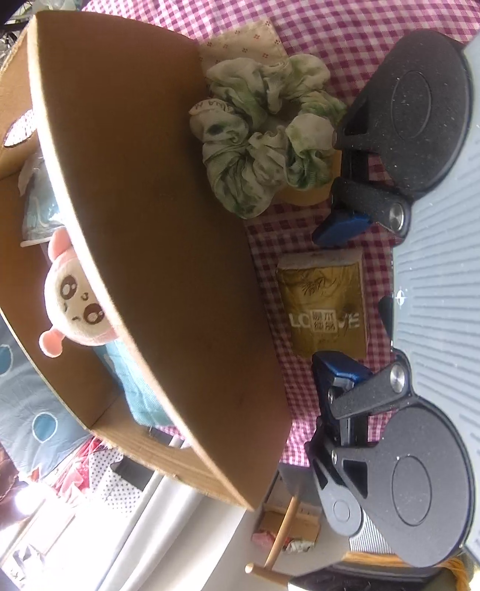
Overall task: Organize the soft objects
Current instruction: 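Grasp the gold LOVE tissue box with the right gripper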
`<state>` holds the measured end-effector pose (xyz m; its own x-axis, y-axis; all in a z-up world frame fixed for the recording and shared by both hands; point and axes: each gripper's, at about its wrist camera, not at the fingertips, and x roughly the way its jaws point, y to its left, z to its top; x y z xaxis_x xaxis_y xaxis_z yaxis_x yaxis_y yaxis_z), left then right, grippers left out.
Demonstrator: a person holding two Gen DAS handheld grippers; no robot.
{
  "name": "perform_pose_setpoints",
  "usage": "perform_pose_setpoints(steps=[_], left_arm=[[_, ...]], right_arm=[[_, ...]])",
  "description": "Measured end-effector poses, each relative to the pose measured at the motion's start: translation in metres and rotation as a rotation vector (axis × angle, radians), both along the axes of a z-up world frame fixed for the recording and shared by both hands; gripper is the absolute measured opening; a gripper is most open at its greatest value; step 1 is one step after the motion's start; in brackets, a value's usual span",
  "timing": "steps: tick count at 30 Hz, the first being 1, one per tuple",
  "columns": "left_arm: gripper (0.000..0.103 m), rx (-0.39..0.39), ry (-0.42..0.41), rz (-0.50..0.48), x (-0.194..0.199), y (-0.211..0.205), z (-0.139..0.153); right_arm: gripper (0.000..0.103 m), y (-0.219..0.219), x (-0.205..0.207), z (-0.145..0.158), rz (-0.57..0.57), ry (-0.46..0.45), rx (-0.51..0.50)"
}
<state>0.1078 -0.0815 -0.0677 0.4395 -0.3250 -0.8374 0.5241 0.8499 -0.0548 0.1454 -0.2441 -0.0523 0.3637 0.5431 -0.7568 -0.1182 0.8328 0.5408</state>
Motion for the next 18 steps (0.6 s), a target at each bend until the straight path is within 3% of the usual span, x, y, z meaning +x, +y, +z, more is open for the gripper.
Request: perform_pose_setpoints(steps=[4,10,14,18], left_arm=[[0.063,0.051,-0.019,-0.016,0.000,-0.010,-0.008],[0.060,0.067,-0.049,0.008,-0.007,-0.013,-0.003],[0.060,0.072,-0.109,0.016,-0.020,-0.011,0.017],[0.060,0.071,-0.213,0.034,-0.045,-0.008,0.051]], right_arm=[[0.057,0.004,0.003,-0.006,0.005,-0.004,-0.014],[0.051,0.010,-0.003,-0.005,0.015,-0.027,-0.014],[0.051,0.013,-0.015,0.010,0.019,-0.069,-0.013],[0.051,0.013,-0.033,0.041,0.028,-0.168,-0.009]])
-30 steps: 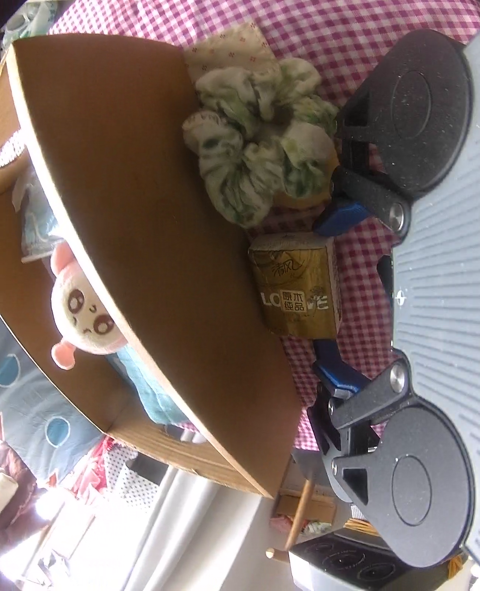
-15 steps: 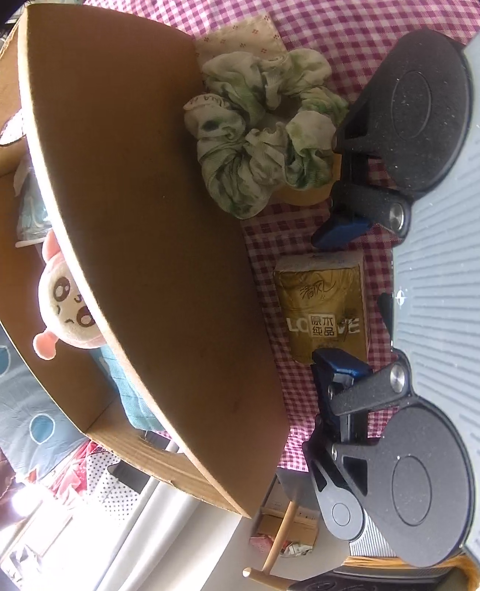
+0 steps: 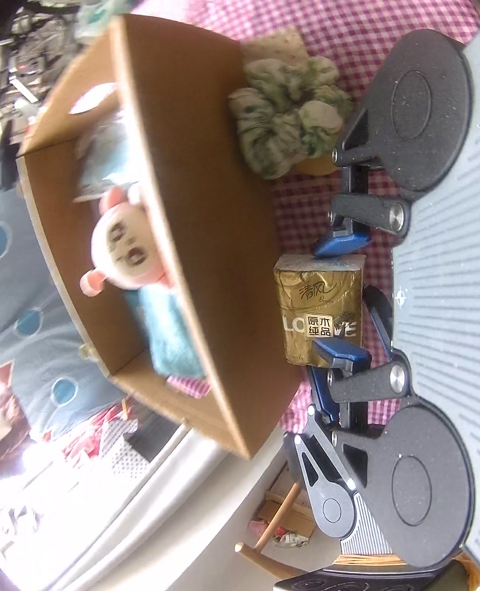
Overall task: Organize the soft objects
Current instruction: 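Carry the tissue box into the cardboard box beside the plush toy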
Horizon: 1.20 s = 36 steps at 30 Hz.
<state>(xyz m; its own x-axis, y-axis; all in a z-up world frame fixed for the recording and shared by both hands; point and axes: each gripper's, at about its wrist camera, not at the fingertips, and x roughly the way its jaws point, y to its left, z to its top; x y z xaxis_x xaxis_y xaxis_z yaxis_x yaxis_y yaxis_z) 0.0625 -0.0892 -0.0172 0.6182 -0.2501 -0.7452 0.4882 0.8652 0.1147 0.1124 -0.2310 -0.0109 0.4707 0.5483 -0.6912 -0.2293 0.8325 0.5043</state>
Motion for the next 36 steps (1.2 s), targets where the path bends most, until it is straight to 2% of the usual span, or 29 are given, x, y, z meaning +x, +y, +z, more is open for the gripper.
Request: perform_pose_setpoints(steps=[5,8,11,14,17,20,24,27,31,36], left_arm=[[0.060,0.004,-0.164,0.005,-0.013,-0.004,0.048],[0.060,0.009,-0.213,0.001,-0.002,-0.008,0.070],[0.060,0.003,-0.212,-0.012,0.023,-0.010,0.086],[0.060,-0.032,-0.131,-0.014,0.058,-0.011,0.093],[0.060,-0.073,0.003,-0.005,0.104,-0.006,0.079],[0.060,-0.105,0.158,0.013,0.144,-0.005,0.060],[0.060,-0.088,0.321,0.017,0.179,-0.009,0.030],[0.060,-0.081,0.428,0.021,0.198,-0.014,0.008],[0.060,-0.058,0.497,0.025,0.212,-0.016,-0.013],[0.060,-0.042,0.556,0.032,0.220,-0.013,-0.030]], right_arm=[[0.052,-0.002,-0.016,0.054,0.018,-0.174,0.000],[0.052,-0.002,-0.012,0.081,0.031,-0.257,-0.009],[0.052,-0.001,0.004,0.102,0.041,-0.297,-0.030],[0.052,-0.002,0.032,0.112,0.057,-0.287,-0.053],[0.052,-0.001,0.070,0.110,0.079,-0.219,-0.073],[0.052,-0.002,0.113,0.095,0.096,-0.095,-0.081],[0.052,-0.004,0.164,0.059,0.125,0.081,-0.097],[0.052,-0.004,0.184,0.030,0.142,0.194,-0.113],[0.052,-0.003,0.201,0.002,0.158,0.296,-0.123],[0.054,0.004,0.217,-0.018,0.181,0.390,-0.137]])
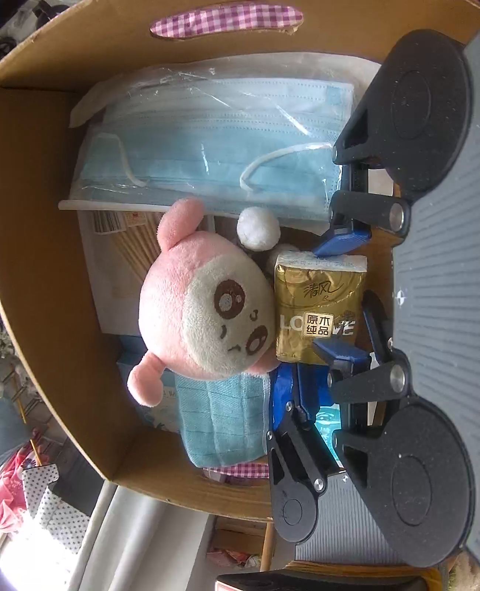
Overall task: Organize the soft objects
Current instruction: 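Carry the tissue box into the cardboard box beside the plush toy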
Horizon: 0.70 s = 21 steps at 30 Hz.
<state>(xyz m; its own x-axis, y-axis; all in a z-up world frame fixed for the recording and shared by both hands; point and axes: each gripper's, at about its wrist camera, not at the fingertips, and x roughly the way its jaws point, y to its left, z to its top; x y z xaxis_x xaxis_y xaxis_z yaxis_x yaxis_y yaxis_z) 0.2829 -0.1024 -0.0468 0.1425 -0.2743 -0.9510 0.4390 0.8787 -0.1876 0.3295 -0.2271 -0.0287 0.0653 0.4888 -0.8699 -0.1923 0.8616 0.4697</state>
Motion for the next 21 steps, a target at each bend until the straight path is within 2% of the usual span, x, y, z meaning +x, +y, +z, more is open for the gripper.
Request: perform_pose_setpoints(steps=[9,12,15,16,17,21], left_arm=[[0.064,0.005,0.032,-0.010,0.001,0.008,0.005],[0.065,-0.005,0.042,-0.002,0.001,0.011,0.005],[0.070,-0.024,0.041,0.016,0.002,0.017,0.012],[0.076,-0.035,0.040,0.024,0.002,0.019,0.015],[0.080,-0.046,0.029,0.030,0.003,0.020,0.019],[0.081,-0.067,-0.038,0.037,-0.002,0.029,0.039]], right_arm=[[0.058,0.016,0.014,-0.014,0.048,0.074,-0.032],[0.066,0.019,0.017,-0.020,0.052,0.097,-0.028],[0.066,0.020,0.020,-0.021,0.044,0.102,-0.013],[0.066,0.019,0.020,-0.019,0.040,0.099,-0.009],[0.066,0.017,0.020,-0.017,0.034,0.095,-0.001],[0.066,0.000,0.015,-0.004,-0.005,0.059,0.026]])
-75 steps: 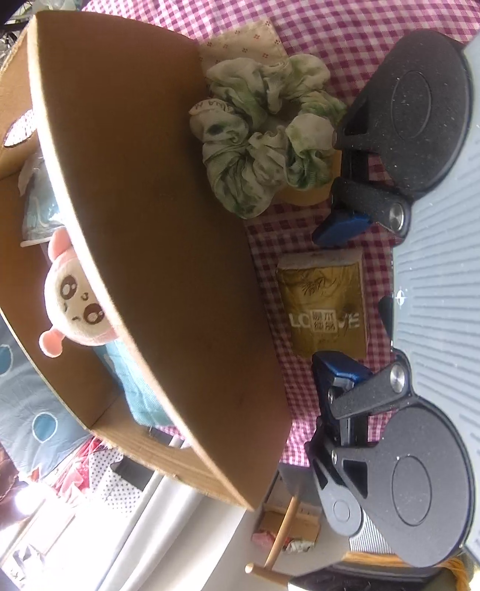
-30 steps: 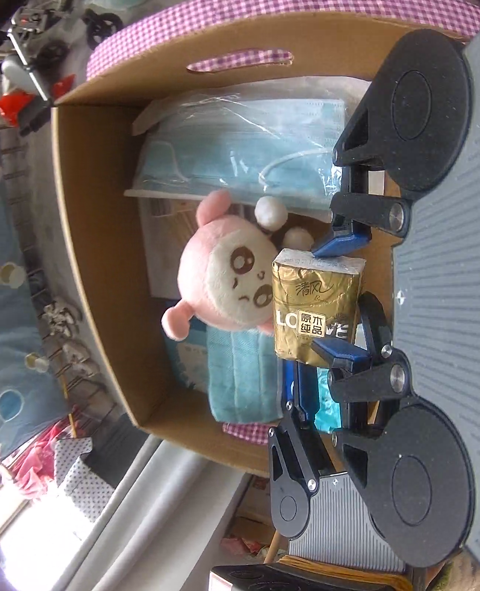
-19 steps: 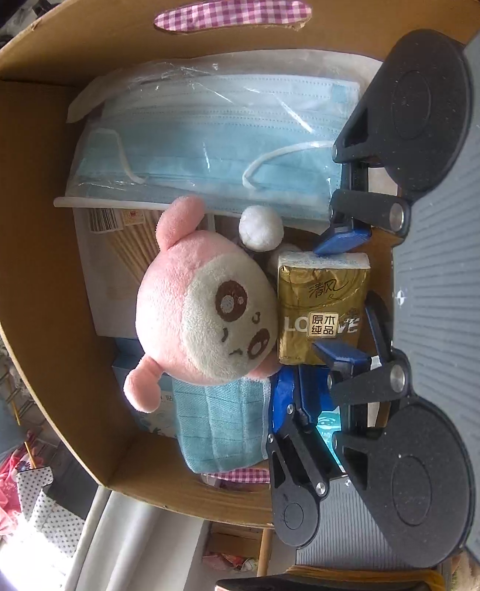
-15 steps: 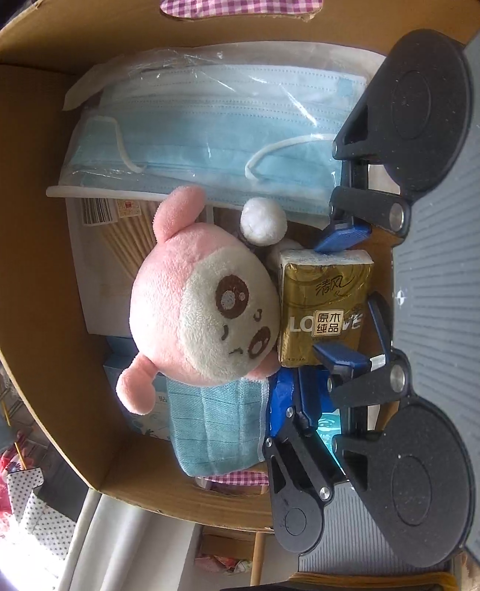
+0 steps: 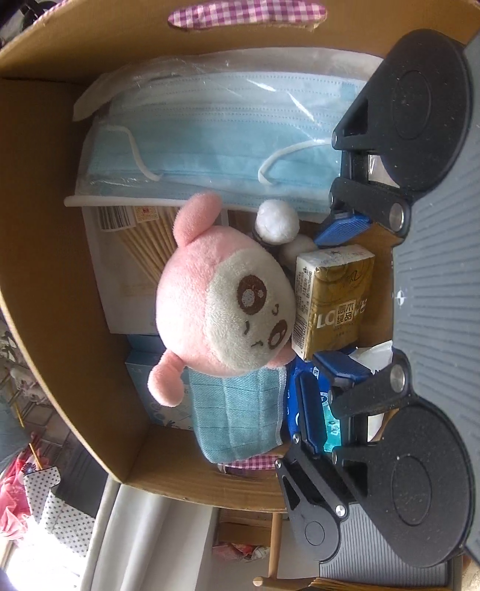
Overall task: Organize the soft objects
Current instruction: 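Carry the tissue box into the cardboard box beside the plush toy, then open the right gripper and lift it out of the box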
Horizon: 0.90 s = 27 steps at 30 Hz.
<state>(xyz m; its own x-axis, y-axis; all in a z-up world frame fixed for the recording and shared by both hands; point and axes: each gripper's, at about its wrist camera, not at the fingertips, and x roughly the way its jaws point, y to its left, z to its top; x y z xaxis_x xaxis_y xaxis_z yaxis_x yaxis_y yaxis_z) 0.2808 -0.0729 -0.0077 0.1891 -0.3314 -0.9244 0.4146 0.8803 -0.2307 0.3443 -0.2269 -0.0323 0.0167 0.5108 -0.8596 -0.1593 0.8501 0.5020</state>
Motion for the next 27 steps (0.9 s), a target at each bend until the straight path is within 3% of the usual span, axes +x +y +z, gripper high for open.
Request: perform_pose_setpoints(steps=[4,5,9,13,18,27], left_arm=[[0.082,-0.044,-0.070,0.035,-0.012,0.019,0.025],[0.083,-0.051,-0.092,0.044,-0.017,0.025,0.032],[0.089,-0.113,-0.193,0.102,-0.042,0.047,0.061],[0.096,-0.176,-0.306,0.165,-0.075,0.067,0.084],[0.097,-0.206,-0.395,0.230,-0.110,0.087,0.086],[0.097,-0.257,-0.414,0.274,-0.146,0.101,0.069]], right_arm=[[0.061,-0.013,-0.003,0.012,-0.031,-0.054,0.025],[0.054,-0.015,-0.004,0.012,-0.036,-0.062,0.027],[0.046,-0.011,-0.006,0.009,-0.025,-0.084,0.022],[0.046,0.009,-0.003,-0.003,0.013,-0.095,-0.033],[0.046,0.021,-0.002,-0.005,0.041,-0.107,-0.091],[0.046,0.031,-0.002,-0.001,0.022,-0.112,-0.152]])
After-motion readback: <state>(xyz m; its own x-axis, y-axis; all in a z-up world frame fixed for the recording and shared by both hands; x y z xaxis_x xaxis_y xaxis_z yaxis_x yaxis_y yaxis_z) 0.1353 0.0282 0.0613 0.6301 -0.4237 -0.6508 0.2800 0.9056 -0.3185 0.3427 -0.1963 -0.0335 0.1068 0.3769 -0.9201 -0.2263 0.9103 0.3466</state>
